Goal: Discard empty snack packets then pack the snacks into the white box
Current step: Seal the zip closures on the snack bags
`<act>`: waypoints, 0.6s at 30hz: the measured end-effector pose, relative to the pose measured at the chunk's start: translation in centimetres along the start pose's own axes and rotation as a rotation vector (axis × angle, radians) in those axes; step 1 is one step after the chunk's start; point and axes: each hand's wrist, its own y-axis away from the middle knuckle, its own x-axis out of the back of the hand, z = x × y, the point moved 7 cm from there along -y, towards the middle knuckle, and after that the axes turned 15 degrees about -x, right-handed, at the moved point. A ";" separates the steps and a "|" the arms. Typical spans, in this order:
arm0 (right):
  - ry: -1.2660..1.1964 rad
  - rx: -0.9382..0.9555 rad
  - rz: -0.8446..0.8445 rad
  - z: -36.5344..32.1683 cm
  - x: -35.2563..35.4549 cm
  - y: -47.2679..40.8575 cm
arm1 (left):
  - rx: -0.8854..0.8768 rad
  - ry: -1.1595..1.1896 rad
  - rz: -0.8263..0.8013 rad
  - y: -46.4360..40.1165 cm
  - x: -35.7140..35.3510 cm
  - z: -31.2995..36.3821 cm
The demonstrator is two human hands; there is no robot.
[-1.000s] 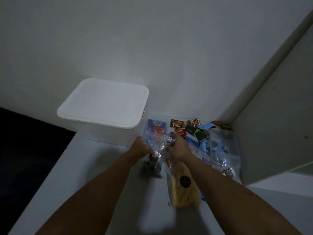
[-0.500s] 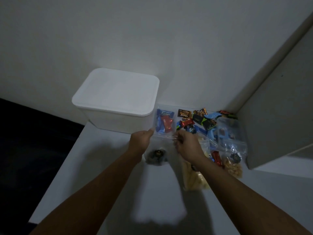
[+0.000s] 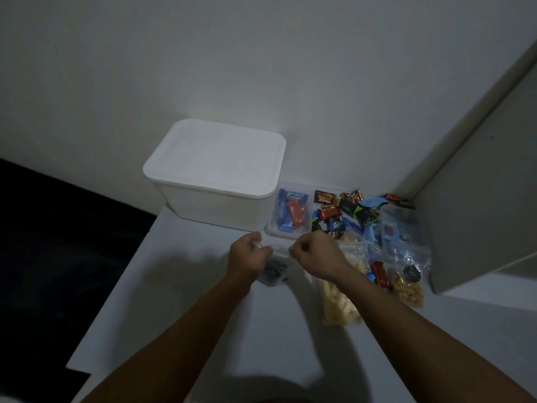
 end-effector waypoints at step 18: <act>0.159 0.156 0.260 -2.8 1.1 1.5 | -0.041 -0.105 0.011 -0.2 0.0 0.8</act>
